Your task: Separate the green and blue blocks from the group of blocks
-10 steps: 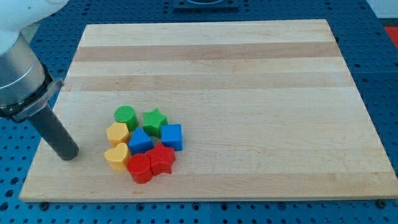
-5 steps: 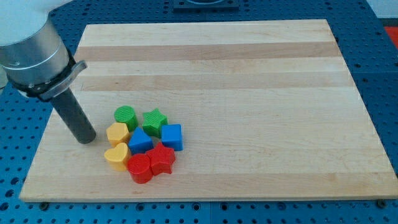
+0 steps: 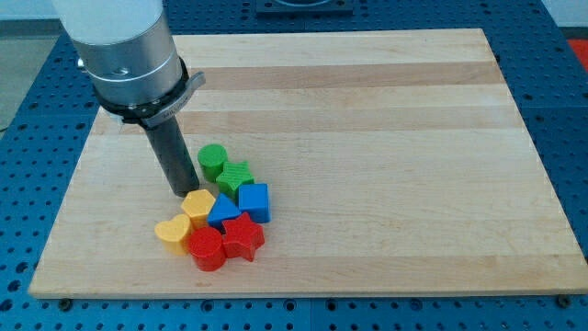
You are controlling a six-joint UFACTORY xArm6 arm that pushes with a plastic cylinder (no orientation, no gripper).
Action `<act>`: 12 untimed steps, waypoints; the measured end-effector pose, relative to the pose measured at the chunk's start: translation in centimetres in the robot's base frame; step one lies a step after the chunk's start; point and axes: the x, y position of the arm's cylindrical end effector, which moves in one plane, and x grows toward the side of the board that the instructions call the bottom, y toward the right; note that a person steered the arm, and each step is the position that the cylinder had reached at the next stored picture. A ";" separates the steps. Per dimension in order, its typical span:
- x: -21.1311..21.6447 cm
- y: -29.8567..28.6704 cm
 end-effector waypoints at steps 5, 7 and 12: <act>-1.2 5.6; 0.3 3.9; 3.5 15.1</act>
